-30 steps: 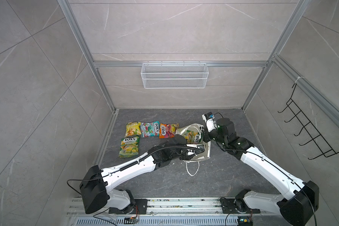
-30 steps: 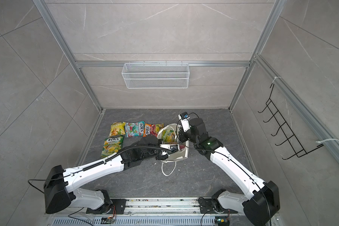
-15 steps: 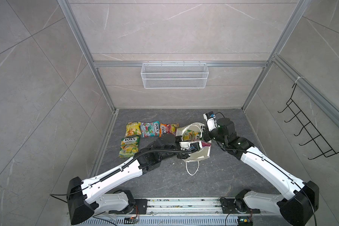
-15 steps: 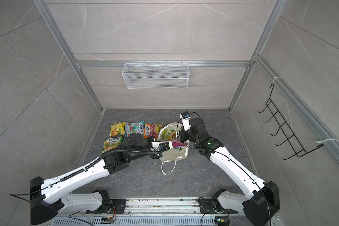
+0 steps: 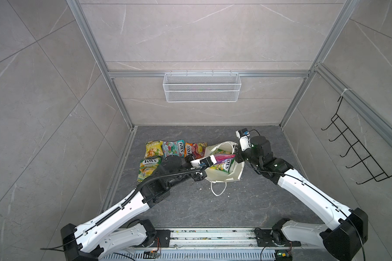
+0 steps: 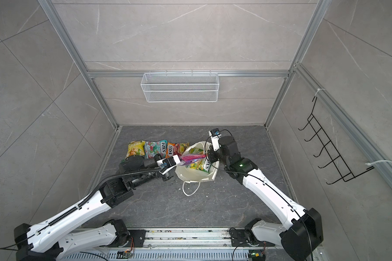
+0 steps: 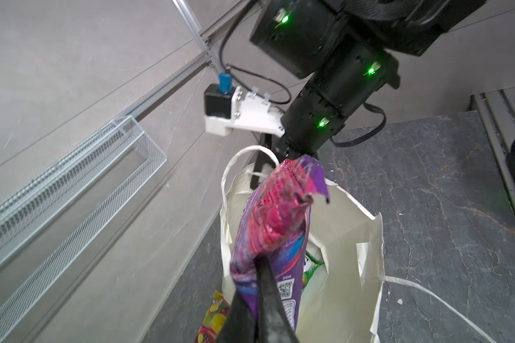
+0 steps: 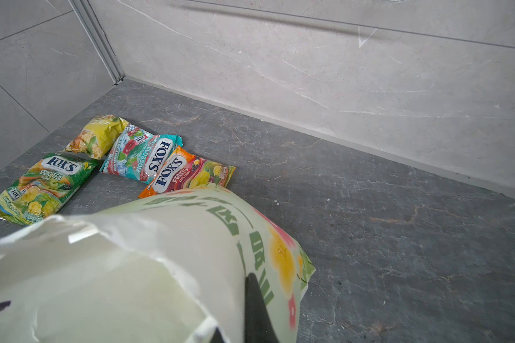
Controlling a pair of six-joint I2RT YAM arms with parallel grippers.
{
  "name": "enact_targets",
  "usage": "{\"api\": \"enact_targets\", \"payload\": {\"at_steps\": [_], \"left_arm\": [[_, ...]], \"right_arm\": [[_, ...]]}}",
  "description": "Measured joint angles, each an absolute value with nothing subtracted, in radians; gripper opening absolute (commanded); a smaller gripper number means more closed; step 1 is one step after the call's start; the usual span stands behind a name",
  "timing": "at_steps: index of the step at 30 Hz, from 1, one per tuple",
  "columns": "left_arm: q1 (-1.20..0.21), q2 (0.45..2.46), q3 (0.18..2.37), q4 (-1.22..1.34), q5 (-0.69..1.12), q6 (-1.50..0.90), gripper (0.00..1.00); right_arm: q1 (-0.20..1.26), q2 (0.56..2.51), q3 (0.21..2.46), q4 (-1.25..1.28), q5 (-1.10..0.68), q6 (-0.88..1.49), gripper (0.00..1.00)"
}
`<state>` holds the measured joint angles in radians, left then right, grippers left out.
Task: Take the snacks out of the paper bag
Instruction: Pick up the snack from the paper bag, then place the snack at the middle-left of the table.
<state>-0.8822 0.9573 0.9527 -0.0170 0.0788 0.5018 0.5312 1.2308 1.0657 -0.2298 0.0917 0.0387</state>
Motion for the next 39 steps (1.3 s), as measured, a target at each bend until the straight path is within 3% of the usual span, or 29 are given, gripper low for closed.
{"api": "enact_targets", "payload": {"at_steps": [8, 16, 39], "left_arm": [[-0.766, 0.854, 0.952, -0.113, -0.034, 0.342, 0.0], [-0.597, 0.943, 1.009, -0.356, -0.187, 0.133, 0.0], [-0.536, 1.346, 1.198, -0.788, -0.394, -0.208, 0.0]], "right_arm": [[0.528, 1.23, 1.062, -0.223, 0.117, 0.054, 0.0], [0.527, 1.23, 1.047, -0.191, 0.12, 0.057, 0.0], [0.501, 1.23, 1.031, -0.174, 0.123, 0.057, 0.0]]}}
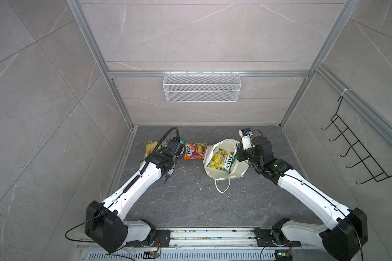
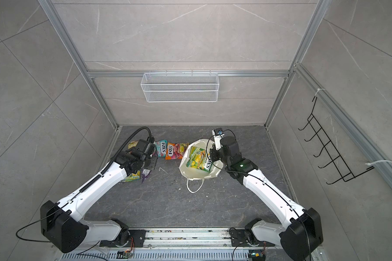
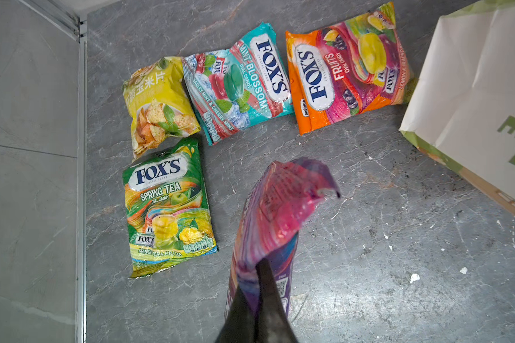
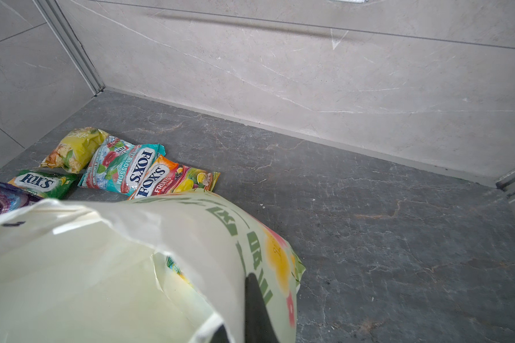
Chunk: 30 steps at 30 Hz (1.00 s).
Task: Take the snacks out of the paper bag
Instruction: Place the snack at the middle-left of the table.
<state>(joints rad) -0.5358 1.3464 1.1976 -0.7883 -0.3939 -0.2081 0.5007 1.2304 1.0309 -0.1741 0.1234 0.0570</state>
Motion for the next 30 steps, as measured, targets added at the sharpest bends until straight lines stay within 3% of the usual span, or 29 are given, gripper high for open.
{"api": "enact_targets", "payload": {"at_steps": [30], "left_arm": [[-0.527, 1.68, 1.283, -0.832, -0.54, -0.242, 0.0]], "right_arm": [[0.495, 1.23, 1.031, -0.174, 0.116, 0.057, 0.0]]}}
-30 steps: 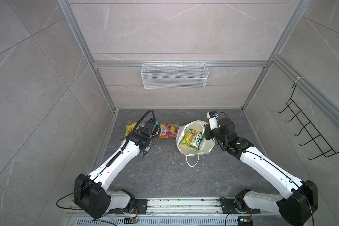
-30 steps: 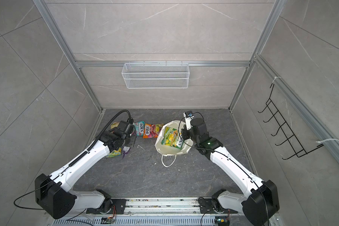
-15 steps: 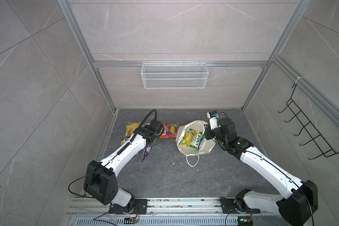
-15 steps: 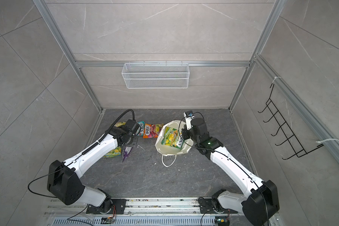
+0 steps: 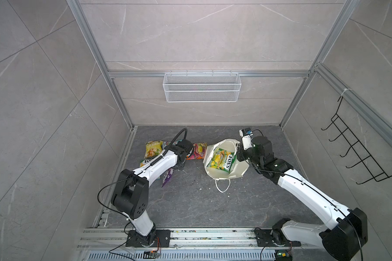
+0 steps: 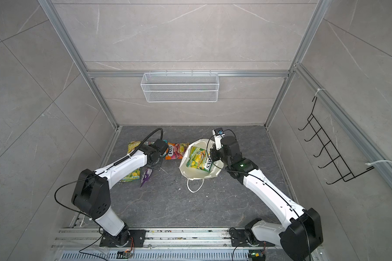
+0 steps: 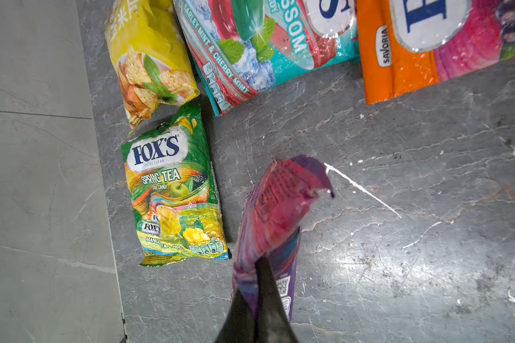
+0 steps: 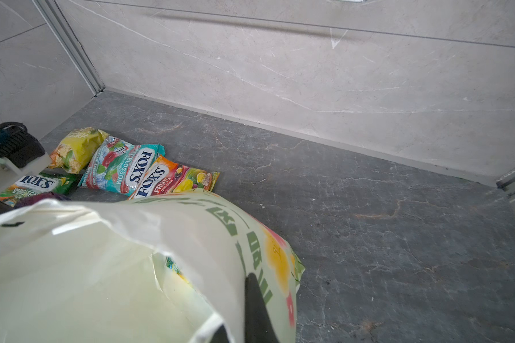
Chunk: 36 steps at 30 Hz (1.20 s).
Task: Take the snacks out of the paper bag
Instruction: Place the snack at the middle-left of the table.
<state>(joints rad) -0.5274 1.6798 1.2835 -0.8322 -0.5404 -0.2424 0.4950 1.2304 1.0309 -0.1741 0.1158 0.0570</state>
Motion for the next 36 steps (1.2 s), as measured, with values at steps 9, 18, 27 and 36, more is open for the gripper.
{"api": "enact_targets", "payload": {"at_steps": [9, 18, 27, 36], "left_arm": [[-0.532, 1.716, 1.288, -0.807, -0.62, -0.236, 0.0], [-0.536, 1.739, 1.29, -0.794, -0.64, -0.235, 0.06], [-0.552, 1.741, 1.29, -0.761, -0.646, -0.235, 0.31], [-0.556, 1.732, 1.258, -0.712, -0.615, -0.234, 0.45]], "right_arm": [[0.493, 1.23, 1.031, -0.174, 0.115, 0.057, 0.0], [0.489, 1.23, 1.031, -0.175, 0.108, 0.057, 0.0], [0.489, 1.231, 1.032, -0.176, 0.105, 0.056, 0.0], [0.489, 1.235, 1.032, -0.176, 0.104, 0.056, 0.0]]}}
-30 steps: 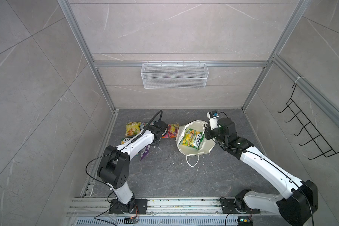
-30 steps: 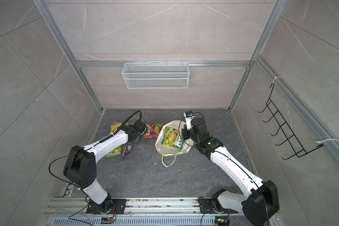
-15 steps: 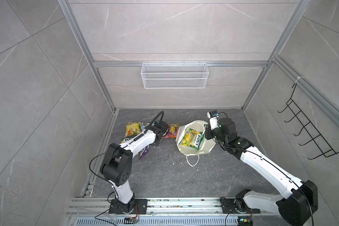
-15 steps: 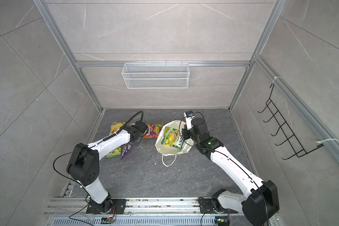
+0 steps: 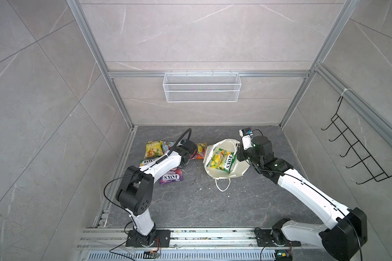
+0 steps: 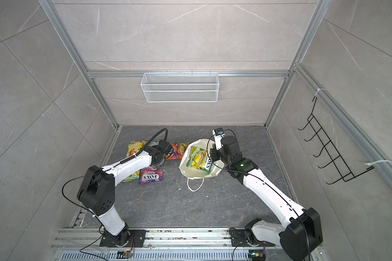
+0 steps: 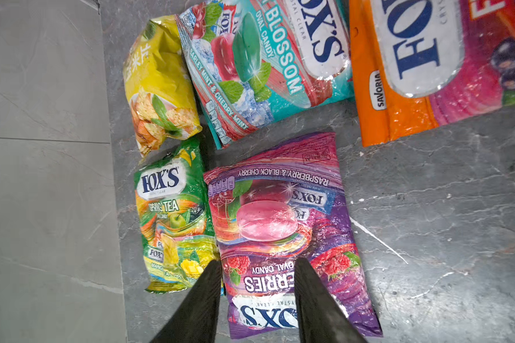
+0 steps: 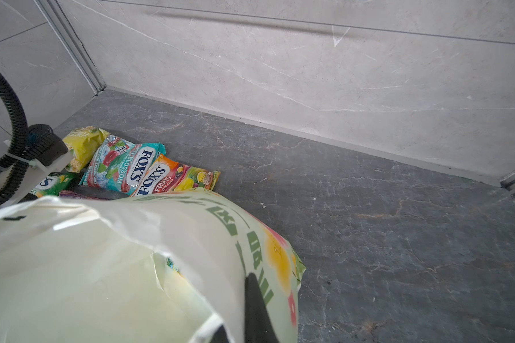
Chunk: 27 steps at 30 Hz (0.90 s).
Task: Take the snacks out of the paper bag
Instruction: Place the snack at the middle-left of the table, then move the snack to the middle-left of the table.
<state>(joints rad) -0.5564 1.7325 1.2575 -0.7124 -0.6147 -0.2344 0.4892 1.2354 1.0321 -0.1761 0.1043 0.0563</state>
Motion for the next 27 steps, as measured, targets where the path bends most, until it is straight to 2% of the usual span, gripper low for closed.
{"api": "enact_targets", "payload": {"at_steps": [1, 2, 4, 5, 14, 17, 21, 27], "left_arm": [[-0.556, 1.73, 1.251, -0.707, -0.606, -0.234, 0.45], [-0.556, 1.726, 1.245, -0.702, -0.596, -0.234, 0.5], [-0.556, 1.711, 1.233, -0.69, -0.576, -0.232, 0.66], [-0.554, 1.699, 1.227, -0.684, -0.564, -0.233, 0.7], [-0.387, 1.602, 1.163, -0.662, -0.325, -0.308, 0.92], [-0.367, 1.62, 1.131, -0.657, -0.276, -0.318, 0.92], [-0.373, 1.647, 1.095, -0.615, -0.221, -0.316, 0.89], [-0.376, 1.66, 1.046, -0.546, -0.179, -0.285, 0.76]], "right_arm": [[0.489, 1.235, 1.032, -0.176, 0.104, 0.056, 0.0], [0.489, 1.235, 1.032, -0.176, 0.104, 0.056, 0.0], [0.489, 1.235, 1.034, -0.178, 0.104, 0.056, 0.0], [0.489, 1.235, 1.036, -0.18, 0.104, 0.056, 0.0], [0.489, 1.236, 1.044, -0.186, 0.101, 0.056, 0.0], [0.489, 1.236, 1.044, -0.186, 0.101, 0.056, 0.0], [0.489, 1.236, 1.044, -0.189, 0.1, 0.056, 0.0], [0.489, 1.24, 1.075, -0.234, 0.057, 0.035, 0.0]]}}
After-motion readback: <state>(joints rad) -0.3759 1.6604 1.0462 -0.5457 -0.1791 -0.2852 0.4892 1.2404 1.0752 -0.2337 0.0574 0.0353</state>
